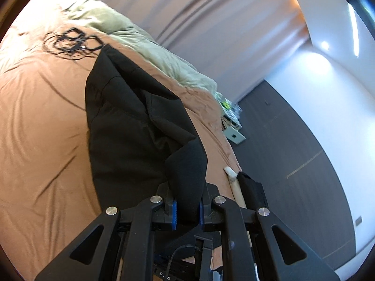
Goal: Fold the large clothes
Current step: 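Lift the held jacket edge with both grippers and fold it over, then open both grippers and release the jacket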
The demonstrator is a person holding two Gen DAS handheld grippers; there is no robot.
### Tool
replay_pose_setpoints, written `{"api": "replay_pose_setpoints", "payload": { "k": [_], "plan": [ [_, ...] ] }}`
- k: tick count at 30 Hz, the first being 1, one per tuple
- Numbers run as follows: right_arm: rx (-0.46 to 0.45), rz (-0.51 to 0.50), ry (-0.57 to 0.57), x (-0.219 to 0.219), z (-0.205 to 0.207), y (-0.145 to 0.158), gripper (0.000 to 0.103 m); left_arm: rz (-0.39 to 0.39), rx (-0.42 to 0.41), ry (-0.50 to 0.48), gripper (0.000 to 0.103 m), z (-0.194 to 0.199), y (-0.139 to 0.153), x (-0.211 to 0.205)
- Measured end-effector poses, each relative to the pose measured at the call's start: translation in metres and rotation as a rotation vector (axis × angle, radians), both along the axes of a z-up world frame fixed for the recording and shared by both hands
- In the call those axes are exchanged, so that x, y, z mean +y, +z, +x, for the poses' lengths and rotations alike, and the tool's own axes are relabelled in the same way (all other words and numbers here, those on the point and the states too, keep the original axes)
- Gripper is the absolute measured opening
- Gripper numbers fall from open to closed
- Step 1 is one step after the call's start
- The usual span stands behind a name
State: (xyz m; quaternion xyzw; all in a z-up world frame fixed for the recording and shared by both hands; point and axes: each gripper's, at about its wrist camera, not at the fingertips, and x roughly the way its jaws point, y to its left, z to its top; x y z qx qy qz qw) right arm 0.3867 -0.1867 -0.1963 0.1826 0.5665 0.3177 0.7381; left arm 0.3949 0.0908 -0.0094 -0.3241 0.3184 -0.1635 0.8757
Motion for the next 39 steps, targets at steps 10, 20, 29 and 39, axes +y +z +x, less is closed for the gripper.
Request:
{"api": "replay_pose_setpoints", "payload": {
  "k": [10,20,29,39],
  "plan": [
    [-0.049,0.249,-0.238,-0.131,-0.006,0.047,0.026,0.06,0.041,-0.138,0.014,0.035,0.0,-0.085],
    [-0.072,0.291,-0.465,-0.277,-0.029,0.028,0.031,0.189,0.214,-0.362,0.014,0.068,-0.073,-0.221],
    [-0.049,0.338,-0.532,-0.309,-0.029,0.001,0.069,0.183,0.29,-0.47,0.041,0.064,-0.085,-0.243],
    [-0.057,0.361,-0.4,-0.271,0.008,0.006,0.069,0.271,0.241,-0.237,0.077,0.04,-0.064,-0.142]
  ]
}}
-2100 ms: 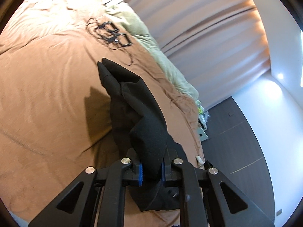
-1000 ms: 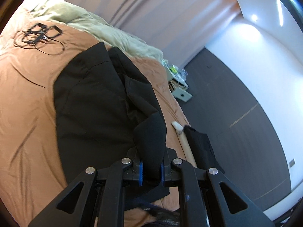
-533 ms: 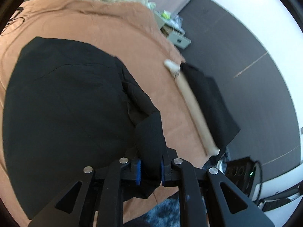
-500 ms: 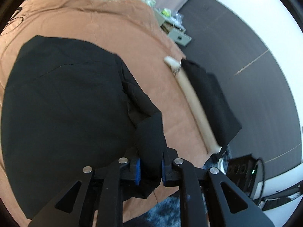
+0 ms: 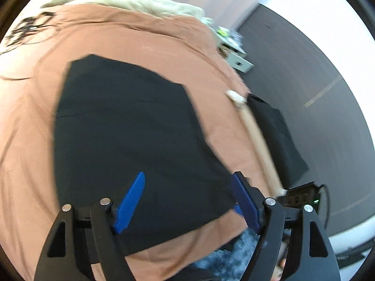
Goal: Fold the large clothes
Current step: 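Open both grippers and release the jacket, then move both open tools to the end of the folded jacket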
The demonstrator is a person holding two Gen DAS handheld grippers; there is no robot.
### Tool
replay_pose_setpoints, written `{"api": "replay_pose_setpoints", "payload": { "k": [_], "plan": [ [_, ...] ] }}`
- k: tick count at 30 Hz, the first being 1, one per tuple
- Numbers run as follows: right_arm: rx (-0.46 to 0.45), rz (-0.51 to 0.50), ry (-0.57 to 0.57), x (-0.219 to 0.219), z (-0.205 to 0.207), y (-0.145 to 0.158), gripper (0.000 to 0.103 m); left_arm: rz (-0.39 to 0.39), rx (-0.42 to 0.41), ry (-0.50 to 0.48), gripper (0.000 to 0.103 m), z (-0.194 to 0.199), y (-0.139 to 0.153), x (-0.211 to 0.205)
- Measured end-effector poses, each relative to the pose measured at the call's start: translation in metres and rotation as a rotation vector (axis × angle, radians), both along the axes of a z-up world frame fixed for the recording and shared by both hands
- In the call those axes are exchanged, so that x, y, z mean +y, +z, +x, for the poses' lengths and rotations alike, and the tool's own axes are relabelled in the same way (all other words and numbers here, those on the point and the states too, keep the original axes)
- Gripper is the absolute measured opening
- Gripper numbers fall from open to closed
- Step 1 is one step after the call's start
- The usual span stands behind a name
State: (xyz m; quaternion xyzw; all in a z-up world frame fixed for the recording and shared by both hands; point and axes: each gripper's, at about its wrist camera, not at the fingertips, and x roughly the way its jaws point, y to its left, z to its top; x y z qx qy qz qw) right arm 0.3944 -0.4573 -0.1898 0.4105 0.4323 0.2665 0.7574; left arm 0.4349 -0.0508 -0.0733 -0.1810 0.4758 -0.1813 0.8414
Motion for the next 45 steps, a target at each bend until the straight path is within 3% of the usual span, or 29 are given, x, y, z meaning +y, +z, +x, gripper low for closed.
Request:
{"api": "replay_pose_setpoints", "payload": {
  "k": [6,10,11,12,13,15,17,18,23,28,31,33,35,40,43,44,45],
  "plan": [
    [-0.012,-0.059,0.062,0.025,0.021,0.011,0.069,0.075,0.041,0.149,0.077,-0.016,-0.027,0.064],
    [-0.014,-0.118,0.062,0.032,0.032,0.016,0.069,0.098,0.096,0.202,0.077,-0.026,-0.05,0.086],
    [-0.013,-0.14,0.054,0.029,0.029,0.016,0.064,0.096,0.105,0.205,0.077,-0.029,-0.055,0.088],
    [-0.016,-0.166,0.048,0.03,0.032,0.015,0.043,0.09,0.113,0.204,0.077,-0.032,-0.06,0.089],
    [-0.025,-0.186,0.052,0.031,0.034,0.014,0.029,0.086,0.116,0.201,0.076,-0.033,-0.063,0.085],
    [-0.022,-0.183,0.066,0.029,0.034,0.008,0.019,0.084,0.124,0.191,0.071,-0.036,-0.071,0.081],
    [-0.032,-0.172,0.067,0.026,0.029,0.005,0.016,0.081,0.142,0.184,0.054,-0.032,-0.078,0.071],
    [-0.034,-0.172,0.069,0.024,0.026,0.002,0.015,0.077,0.154,0.179,0.051,-0.033,-0.081,0.068],
    [-0.008,-0.177,0.064,0.01,0.013,-0.019,0.013,0.092,0.146,0.146,0.037,-0.04,-0.082,0.06],
    [0.016,-0.174,0.056,-0.001,0.006,-0.041,0.016,0.109,0.142,0.127,0.036,-0.038,-0.083,0.056],
    [-0.01,-0.219,0.052,-0.002,0.005,-0.032,0.034,0.098,0.151,0.135,0.036,-0.035,-0.084,0.059],
    [-0.022,-0.268,0.051,-0.001,0.005,-0.024,0.054,0.099,0.152,0.138,0.036,-0.033,-0.084,0.059],
    [-0.022,-0.313,0.036,-0.002,0.006,-0.02,0.064,0.099,0.152,0.139,0.037,-0.032,-0.085,0.059],
    [0.033,-0.257,0.078,-0.005,0.016,-0.034,0.064,0.089,0.156,0.15,0.037,-0.027,-0.092,0.059],
    [0.065,-0.171,0.111,-0.002,0.023,-0.05,0.064,0.106,0.156,0.147,0.037,-0.025,-0.094,0.054],
    [0.073,-0.152,0.113,-0.003,0.025,-0.052,0.058,0.11,0.152,0.144,0.036,-0.025,-0.093,0.053],
    [0.07,-0.144,0.114,-0.003,0.026,-0.052,0.042,0.109,0.148,0.14,0.034,-0.026,-0.091,0.051]
  ]
}}
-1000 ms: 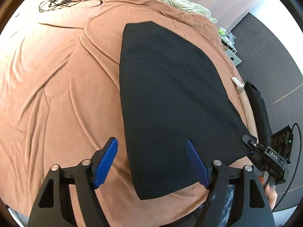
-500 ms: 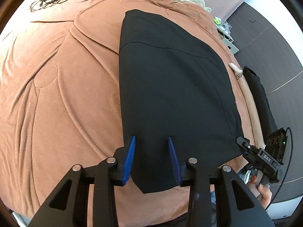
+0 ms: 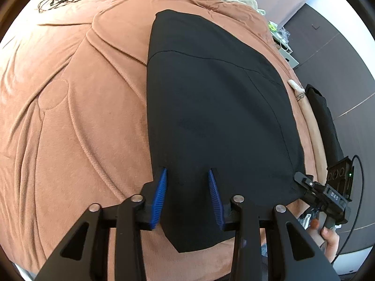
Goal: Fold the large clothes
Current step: 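Move both open tools to the end of the folded jacket, then close both grippers on the end of the folded black jacket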
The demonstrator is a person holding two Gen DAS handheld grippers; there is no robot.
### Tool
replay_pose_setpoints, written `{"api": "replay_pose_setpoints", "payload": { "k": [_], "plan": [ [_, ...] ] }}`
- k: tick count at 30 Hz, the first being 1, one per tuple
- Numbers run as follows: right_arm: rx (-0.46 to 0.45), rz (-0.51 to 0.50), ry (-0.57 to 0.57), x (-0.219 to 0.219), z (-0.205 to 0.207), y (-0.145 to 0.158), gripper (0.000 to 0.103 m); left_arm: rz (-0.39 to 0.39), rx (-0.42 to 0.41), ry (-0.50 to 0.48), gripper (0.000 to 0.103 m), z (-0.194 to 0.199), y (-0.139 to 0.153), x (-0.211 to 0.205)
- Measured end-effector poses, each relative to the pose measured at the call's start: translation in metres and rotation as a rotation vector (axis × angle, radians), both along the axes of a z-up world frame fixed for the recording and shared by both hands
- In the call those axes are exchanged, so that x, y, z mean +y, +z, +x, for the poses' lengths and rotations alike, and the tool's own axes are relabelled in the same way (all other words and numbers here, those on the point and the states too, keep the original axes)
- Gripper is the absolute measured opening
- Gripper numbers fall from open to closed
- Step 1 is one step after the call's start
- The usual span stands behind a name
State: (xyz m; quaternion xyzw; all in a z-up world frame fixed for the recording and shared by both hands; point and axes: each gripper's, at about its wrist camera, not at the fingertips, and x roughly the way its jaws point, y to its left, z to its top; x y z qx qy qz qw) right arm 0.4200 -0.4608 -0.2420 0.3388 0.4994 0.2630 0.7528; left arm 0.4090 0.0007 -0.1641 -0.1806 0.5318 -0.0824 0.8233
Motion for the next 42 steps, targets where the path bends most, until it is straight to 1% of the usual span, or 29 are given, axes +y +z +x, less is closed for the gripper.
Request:
{"api": "replay_pose_setpoints", "payload": {
  "k": [1,3,5,9,13,15,17,19,22,23,24,25,26,27,28,29,30,31,32,33,34,42],
  "plan": [
    [-0.01,0.015,0.008,0.0,0.0,0.002,0.03,-0.002,-0.004,-0.003,0.028,-0.001,0.002,-0.001],
    [-0.022,0.054,0.017,-0.001,-0.001,0.006,0.022,-0.001,-0.011,-0.006,0.023,-0.002,0.007,-0.003],
    [-0.048,0.058,0.028,0.0,-0.006,0.013,0.019,-0.007,-0.009,-0.001,0.02,-0.004,0.011,-0.004],
    [-0.089,0.047,0.036,-0.001,-0.02,0.029,0.019,-0.024,-0.009,-0.026,0.019,-0.014,0.018,-0.008],
    [-0.099,0.052,0.038,-0.01,-0.038,0.034,0.019,-0.026,-0.006,-0.066,0.019,-0.03,0.022,-0.016],
    [-0.097,0.052,0.044,-0.015,-0.052,0.031,0.019,-0.014,-0.001,-0.09,0.019,-0.041,0.022,-0.02],
    [-0.092,0.054,0.053,-0.017,-0.061,0.03,0.019,-0.021,0.005,-0.101,0.019,-0.052,0.02,-0.021],
    [-0.085,0.061,0.06,-0.021,-0.072,0.025,0.019,-0.027,0.001,-0.108,0.019,-0.059,0.021,-0.02],
    [-0.071,0.071,0.066,-0.023,-0.082,0.018,0.019,-0.012,0.0,-0.112,0.02,-0.063,0.02,-0.02],
    [-0.075,0.056,0.074,-0.022,-0.082,0.019,0.021,-0.005,0.006,-0.115,0.021,-0.062,0.019,-0.02],
    [-0.083,0.024,0.085,-0.019,-0.082,0.021,0.028,-0.003,0.007,-0.123,0.021,-0.058,0.019,-0.022],
    [-0.082,0.001,0.088,-0.015,-0.079,0.024,0.031,-0.004,0.013,-0.128,0.022,-0.055,0.018,-0.021],
    [-0.08,-0.02,0.087,-0.015,-0.077,0.026,0.039,-0.014,0.022,-0.124,0.025,-0.053,0.017,-0.02],
    [-0.082,-0.028,0.088,-0.016,-0.075,0.027,0.055,-0.03,0.029,-0.109,0.027,-0.05,0.016,-0.017],
    [-0.09,-0.036,0.088,-0.017,-0.073,0.028,0.064,-0.034,0.026,-0.1,0.03,-0.047,0.017,-0.015],
    [-0.099,-0.043,0.083,-0.019,-0.07,0.029,0.079,-0.032,0.018,-0.09,0.033,-0.045,0.018,-0.012],
    [-0.108,-0.051,0.074,-0.024,-0.067,0.03,0.082,-0.033,0.006,-0.077,0.037,-0.04,0.02,-0.008],
    [-0.114,-0.051,0.069,-0.027,-0.063,0.031,0.082,-0.039,0.001,-0.069,0.048,-0.039,0.02,-0.005],
    [-0.113,-0.044,0.072,-0.029,-0.058,0.031,0.082,-0.05,-0.002,-0.059,0.063,-0.036,0.02,-0.001],
    [-0.108,-0.034,0.073,-0.031,-0.053,0.03,0.082,-0.062,-0.007,-0.047,0.069,-0.031,0.019,0.002],
    [-0.103,-0.025,0.072,-0.034,-0.046,0.028,0.082,-0.071,-0.014,-0.035,0.072,-0.025,0.019,0.005],
    [-0.094,-0.02,0.075,-0.033,0.007,0.024,0.083,-0.127,0.0,0.025,0.072,0.02,0.002,0.016]
  ]
}}
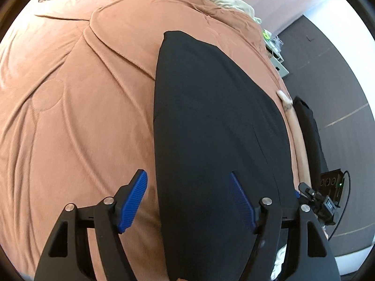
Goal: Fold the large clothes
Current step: 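Close both grippers on the end of the folded black jacket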
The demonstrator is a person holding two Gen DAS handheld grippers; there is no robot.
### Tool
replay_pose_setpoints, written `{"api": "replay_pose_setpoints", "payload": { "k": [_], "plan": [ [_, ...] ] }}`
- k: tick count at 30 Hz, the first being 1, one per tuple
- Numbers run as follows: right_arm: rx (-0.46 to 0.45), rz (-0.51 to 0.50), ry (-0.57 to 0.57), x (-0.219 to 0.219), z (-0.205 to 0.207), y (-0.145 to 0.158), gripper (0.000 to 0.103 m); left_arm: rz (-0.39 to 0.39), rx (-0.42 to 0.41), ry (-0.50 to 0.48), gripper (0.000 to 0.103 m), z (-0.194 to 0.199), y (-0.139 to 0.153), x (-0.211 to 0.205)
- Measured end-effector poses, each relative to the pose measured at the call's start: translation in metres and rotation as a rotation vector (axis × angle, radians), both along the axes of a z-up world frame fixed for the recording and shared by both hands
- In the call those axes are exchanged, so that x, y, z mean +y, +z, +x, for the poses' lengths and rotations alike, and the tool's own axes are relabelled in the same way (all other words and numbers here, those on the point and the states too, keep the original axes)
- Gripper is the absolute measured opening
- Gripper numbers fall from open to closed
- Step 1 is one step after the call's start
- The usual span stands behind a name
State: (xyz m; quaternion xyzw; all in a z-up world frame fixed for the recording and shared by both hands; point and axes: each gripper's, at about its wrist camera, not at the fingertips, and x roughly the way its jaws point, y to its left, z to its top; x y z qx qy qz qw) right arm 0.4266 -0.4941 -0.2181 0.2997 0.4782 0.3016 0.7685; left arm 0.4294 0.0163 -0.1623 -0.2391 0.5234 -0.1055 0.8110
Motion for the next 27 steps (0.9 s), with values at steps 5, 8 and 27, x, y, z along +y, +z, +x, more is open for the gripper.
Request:
{"api": "replay_pose_setpoints", "payload": {
  "k": [5,8,27],
  "plan": [
    [0.038,0.029,0.035,0.009,0.038,-0.011,0.083,-0.003,0.015,0.026,0.072,0.026,-0.011,0.005],
    [0.058,0.053,0.056,0.017,0.054,-0.017,0.083,0.02,0.011,0.03,0.072,0.038,-0.016,0.005],
    [0.071,0.095,0.172,0.059,0.1,-0.011,0.024,0.004,0.026,0.027,0.054,0.073,-0.023,-0.004]
  ]
}}
